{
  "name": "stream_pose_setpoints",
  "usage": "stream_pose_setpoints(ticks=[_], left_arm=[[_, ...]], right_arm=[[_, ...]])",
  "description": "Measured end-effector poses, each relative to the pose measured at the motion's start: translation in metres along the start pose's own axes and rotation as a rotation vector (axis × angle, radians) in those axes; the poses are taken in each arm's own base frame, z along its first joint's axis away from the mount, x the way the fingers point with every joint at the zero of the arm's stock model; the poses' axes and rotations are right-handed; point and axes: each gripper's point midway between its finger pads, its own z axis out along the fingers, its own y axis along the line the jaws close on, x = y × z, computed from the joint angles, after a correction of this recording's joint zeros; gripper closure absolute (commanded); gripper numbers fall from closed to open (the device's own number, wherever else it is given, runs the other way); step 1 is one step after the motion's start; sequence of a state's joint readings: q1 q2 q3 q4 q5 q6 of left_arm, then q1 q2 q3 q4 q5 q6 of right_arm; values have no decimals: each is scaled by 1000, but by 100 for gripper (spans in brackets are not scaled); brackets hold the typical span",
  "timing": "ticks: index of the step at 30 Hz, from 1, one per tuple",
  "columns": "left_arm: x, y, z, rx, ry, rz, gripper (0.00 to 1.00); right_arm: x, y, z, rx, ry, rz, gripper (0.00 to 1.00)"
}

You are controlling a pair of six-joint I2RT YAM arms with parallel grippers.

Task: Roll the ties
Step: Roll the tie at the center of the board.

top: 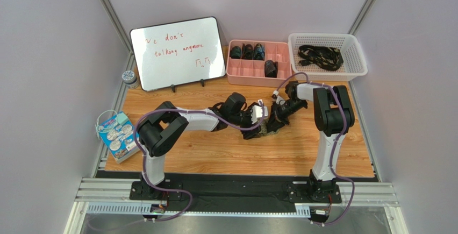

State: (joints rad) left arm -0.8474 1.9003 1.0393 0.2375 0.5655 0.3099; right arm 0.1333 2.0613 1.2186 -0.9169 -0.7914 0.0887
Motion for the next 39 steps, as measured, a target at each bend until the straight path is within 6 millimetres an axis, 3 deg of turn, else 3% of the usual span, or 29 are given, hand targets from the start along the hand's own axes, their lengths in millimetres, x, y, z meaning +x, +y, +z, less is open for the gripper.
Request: stream_pose_setpoints(ticks=[3, 7, 9, 10, 12, 14, 18, 22, 23, 24, 29, 39], left_arm=[[0, 6, 11, -7, 14, 13, 40], [3, 10, 19, -6, 53, 9, 81], [6, 9, 19, 0, 82, 9, 89], [7, 8, 19, 2, 93, 7, 94], [8, 7, 18, 2, 114, 6, 97], [10, 7, 17, -5, 133, 8, 99], [13, 6, 16, -14, 167, 17, 99], [14, 5, 14, -16, 200, 24, 99], [14, 4, 14, -13, 212, 22, 99], [14, 4, 13, -11, 223, 21, 99], [14, 3, 14, 7, 271, 12, 99], [17, 0, 12, 24, 296, -2, 100]], right_arm=[[0, 1, 1, 0, 1, -4, 100], [-1, 3, 4, -5, 0, -20, 100], [-1, 5, 4, -8, -1, -25, 98], [-1, 5, 4, -8, -2, -28, 91], [0, 6, 1, -4, -9, -35, 84], [0, 5, -5, 10, -26, -48, 70], [-1, 6, -34, 22, -96, -74, 48], [-6, -2, -62, 16, -173, -68, 39], [-7, -5, -65, 15, -182, -60, 33], [-8, -8, -66, 16, -185, -47, 10], [-11, -20, -56, 15, -180, -21, 8], [-14, 7, -32, -120, -170, -38, 7]])
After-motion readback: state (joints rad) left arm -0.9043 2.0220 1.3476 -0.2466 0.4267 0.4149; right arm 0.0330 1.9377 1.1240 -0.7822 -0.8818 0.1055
